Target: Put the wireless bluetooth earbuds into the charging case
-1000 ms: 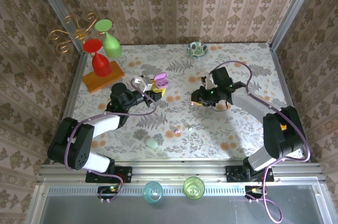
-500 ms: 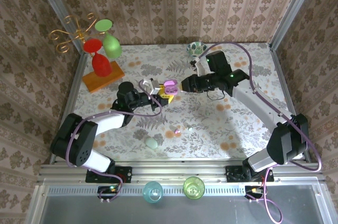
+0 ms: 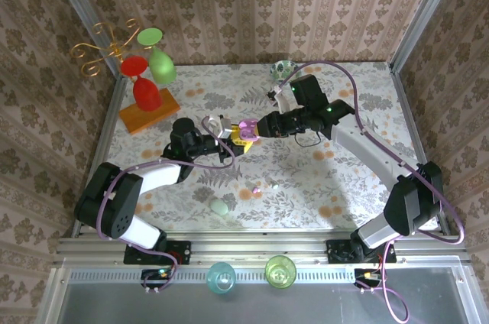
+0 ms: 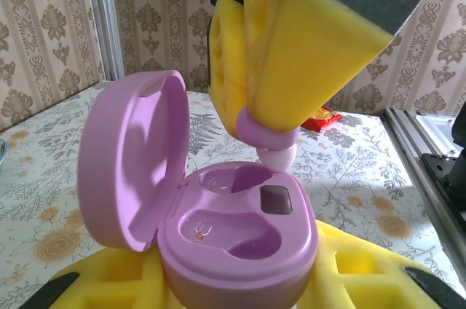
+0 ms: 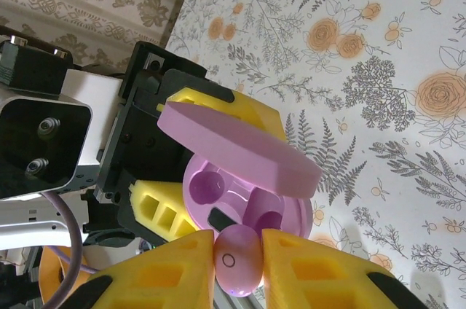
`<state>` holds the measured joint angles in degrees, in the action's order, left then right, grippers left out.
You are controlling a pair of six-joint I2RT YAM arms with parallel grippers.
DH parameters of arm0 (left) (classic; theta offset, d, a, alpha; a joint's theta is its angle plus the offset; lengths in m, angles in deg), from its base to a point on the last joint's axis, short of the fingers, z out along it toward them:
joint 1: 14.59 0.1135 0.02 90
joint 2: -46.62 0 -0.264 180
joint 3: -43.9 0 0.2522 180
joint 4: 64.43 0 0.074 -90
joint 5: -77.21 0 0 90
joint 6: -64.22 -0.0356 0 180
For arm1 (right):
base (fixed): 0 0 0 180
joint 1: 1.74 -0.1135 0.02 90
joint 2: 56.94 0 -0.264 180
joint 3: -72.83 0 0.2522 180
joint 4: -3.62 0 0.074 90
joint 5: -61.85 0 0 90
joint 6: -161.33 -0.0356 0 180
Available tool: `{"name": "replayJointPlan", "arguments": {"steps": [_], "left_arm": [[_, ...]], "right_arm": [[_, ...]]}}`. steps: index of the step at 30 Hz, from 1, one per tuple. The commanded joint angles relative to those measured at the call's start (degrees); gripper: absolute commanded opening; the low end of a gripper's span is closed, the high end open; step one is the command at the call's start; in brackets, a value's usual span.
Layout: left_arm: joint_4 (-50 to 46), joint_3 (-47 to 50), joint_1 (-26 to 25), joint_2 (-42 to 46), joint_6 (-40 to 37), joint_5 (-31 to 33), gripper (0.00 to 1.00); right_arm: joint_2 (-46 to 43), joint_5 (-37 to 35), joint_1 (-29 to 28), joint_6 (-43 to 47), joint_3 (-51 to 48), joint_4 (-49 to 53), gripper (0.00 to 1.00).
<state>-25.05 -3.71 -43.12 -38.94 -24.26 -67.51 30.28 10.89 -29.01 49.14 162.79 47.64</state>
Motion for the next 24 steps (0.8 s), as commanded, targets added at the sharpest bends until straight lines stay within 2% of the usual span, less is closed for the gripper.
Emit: {"name": "replayJointPlan", "arguments": {"steps": [1,15,24], "left_arm": [[2.25,-1.66,-0.38,-0.44,1.02,-2.74,0.18],[2.57,-2.28,-0.65,-1.35,1.66,-3.39,0.18],[6.83,-1.93,-0.56,-1.34,5.72,-4.18,0.18]], "right_arm": [[0.63,0.42,-0.16,1.49,1.44,1.08,0.24],[0.21,0.44,-0.24,0.42,0.27,-2.51,0.22],[0.38,-1.41,-0.24,2.52,-1.45,-3.28,0.23]]}}
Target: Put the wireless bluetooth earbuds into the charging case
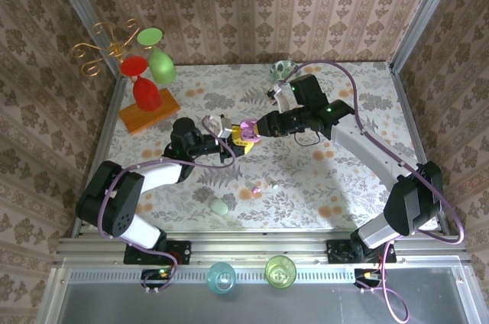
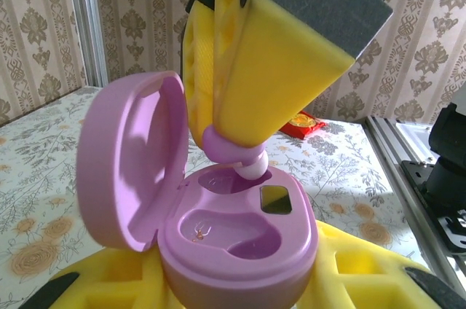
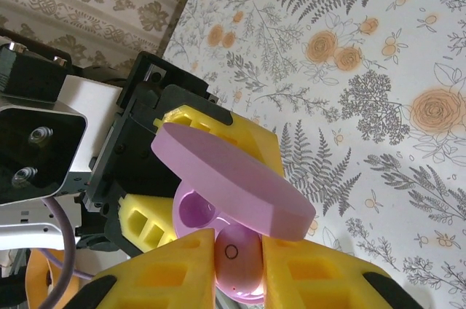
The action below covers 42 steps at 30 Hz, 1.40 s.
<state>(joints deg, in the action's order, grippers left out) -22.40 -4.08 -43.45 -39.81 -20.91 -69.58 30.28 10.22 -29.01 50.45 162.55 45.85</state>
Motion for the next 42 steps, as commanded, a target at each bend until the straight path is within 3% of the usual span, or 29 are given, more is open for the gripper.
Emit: {"name": "replayJointPlan", "arguments": {"steps": [1,18,30,35,42], "left_arm": [[4.65,-1.62,-0.23,-0.44,2.76,-2.01,0.18],[5.60,-1.64,-0.01,-0.66,3.42,-1.65,0.18],[7.72,-0.58,1.47,-0.41,0.43,-1.43,0.18],[10.22,-0.02,4.21,-0.29,1.12,-0.52,0.18],[7.24,0.95,5.82,2.63,-0.86,2.20,0.18]], "right_arm": [[0.41,-0.75,-0.30,0.94,-1.48,-1.90,0.23],[-2.12,-2.64,-0.24,1.19,-2.50,-2.66,0.36],[-10.34,-6.01,-0.07,3.00,-6.19,-4.76,0.64],[-14.45,-10.13,1.06,-0.06,-13.49,-10.63,0.65],[-14.67,-14.51,1.36,-2.15,-21.33,-10.25,0.65]]}}
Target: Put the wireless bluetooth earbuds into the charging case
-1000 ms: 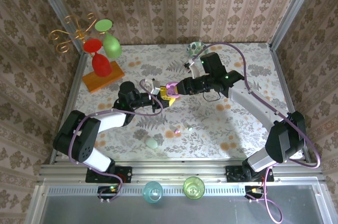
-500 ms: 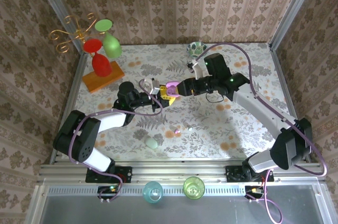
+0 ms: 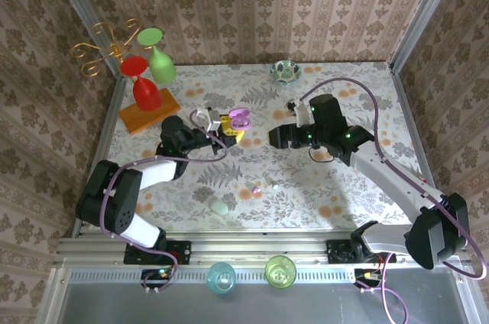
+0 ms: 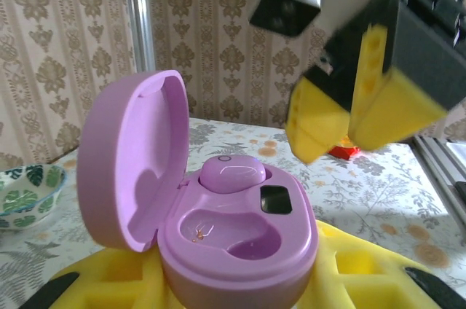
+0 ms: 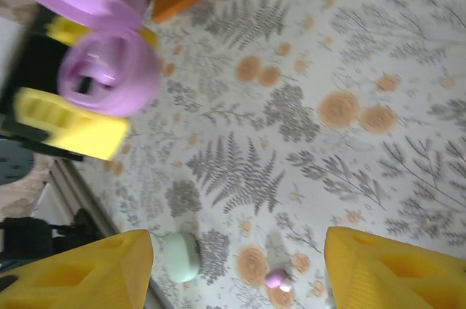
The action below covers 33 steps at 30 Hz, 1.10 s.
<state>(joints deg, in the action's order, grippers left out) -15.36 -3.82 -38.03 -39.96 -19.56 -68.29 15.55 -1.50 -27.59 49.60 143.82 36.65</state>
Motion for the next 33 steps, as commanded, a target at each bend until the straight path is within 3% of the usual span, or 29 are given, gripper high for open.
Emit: {"name": "replayJointPlan", "arguments": {"steps": [1,5,19,25,33], "left_arm": [[-1.21,0.64,0.50,3.05,-3.04,1.22,0.18],[-1.99,0.69,1.32,3.75,-3.47,2.81,0.18],[-6.79,0.57,1.56,9.29,-4.36,3.30,0.18],[-8.77,0.29,1.56,10.12,-5.44,3.30,0.18],[-8.98,-0.27,1.53,9.09,-5.60,3.25,0.18]], "right_arm": [[0.64,-2.64,-0.29,-1.16,-3.83,-1.31,0.65],[5.29,0.91,-1.88,1.73,-5.72,-1.87,0.58],[34.62,17.41,-8.05,9.37,7.60,-2.55,0.55],[40.38,19.49,-9.64,12.68,11.21,1.25,0.55],[39.35,18.38,-10.34,15.57,8.81,4.87,0.55]]}}
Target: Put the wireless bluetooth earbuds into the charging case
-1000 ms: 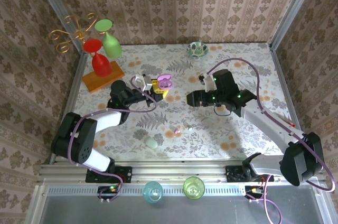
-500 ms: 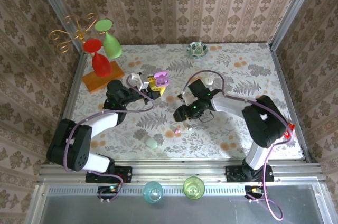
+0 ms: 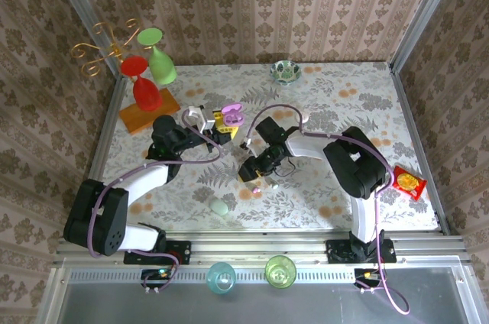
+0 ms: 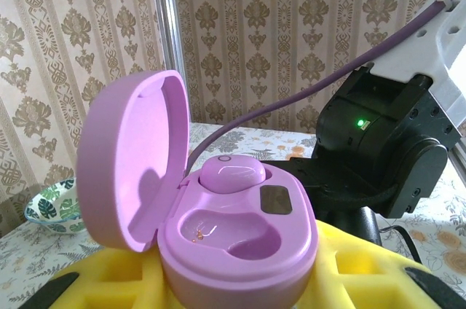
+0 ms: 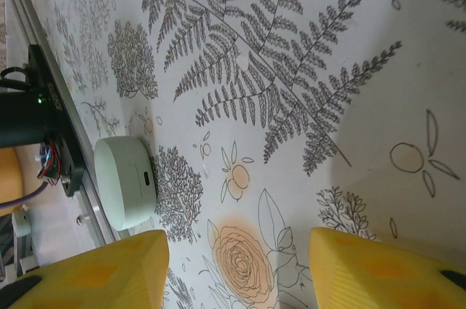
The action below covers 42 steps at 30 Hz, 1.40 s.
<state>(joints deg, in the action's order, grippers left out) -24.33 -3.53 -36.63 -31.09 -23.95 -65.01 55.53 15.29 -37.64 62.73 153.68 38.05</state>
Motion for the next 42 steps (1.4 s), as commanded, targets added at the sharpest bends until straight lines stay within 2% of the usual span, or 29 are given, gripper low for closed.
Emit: {"name": "replayJointPlan", "arguments": {"steps": [1,11,20,35,42], "left_arm": [[-0.01,-0.61,0.02,0.11,-1.14,-0.08,0.18],[0.47,-0.94,-0.47,-0.49,-1.16,-0.46,0.18],[0.36,-0.78,-0.53,-0.05,-1.20,-0.42,0.18],[0.34,-1.05,-0.63,-0.03,-1.18,-0.56,0.18],[0.63,-1.13,-0.60,-0.51,-1.12,-0.54,0.18]], "right_arm": [[-1.15,1.48,-0.35,2.54,-1.77,3.57,0.55],[-5.36,0.86,-0.74,3.06,-5.65,4.65,0.54],[-5.90,-0.04,-1.58,3.43,-6.43,5.38,0.44],[-4.79,-6.49,-1.65,5.50,-5.32,8.39,0.45],[-5.05,-7.89,-1.63,6.53,-5.03,8.74,0.48]]}}
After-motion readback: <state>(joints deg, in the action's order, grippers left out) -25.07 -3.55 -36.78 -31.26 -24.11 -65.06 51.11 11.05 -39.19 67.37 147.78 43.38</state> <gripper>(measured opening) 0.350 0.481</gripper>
